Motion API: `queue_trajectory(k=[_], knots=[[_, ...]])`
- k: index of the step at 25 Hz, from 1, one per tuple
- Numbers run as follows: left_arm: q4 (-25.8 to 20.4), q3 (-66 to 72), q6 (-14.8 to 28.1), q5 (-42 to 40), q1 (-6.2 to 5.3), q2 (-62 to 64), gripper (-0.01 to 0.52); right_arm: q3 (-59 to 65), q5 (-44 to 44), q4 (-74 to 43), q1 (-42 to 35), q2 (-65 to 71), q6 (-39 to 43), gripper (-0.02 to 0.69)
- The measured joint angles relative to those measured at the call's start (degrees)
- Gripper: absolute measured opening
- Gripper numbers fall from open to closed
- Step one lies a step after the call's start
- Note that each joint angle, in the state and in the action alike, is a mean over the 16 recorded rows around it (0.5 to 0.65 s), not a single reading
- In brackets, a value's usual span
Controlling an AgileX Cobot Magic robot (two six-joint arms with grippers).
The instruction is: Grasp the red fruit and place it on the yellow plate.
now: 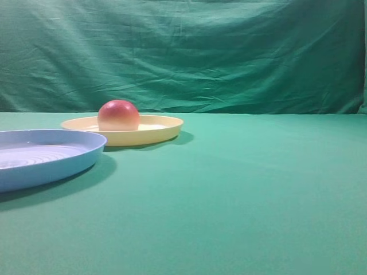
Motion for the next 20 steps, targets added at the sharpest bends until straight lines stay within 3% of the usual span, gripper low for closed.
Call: queue_trajectory(k=[12,20], knots=[[0.0,0.0,0.0,0.0,0.0,0.0,0.0,1.9,0.1,-0.4,-1.1,-20.7,8.4,0.0],[0.0,0.0,0.0,0.0,0.0,0.0,0.0,15.4,-4.5,1.5,-7.1,-38.0,10.3,0.0]])
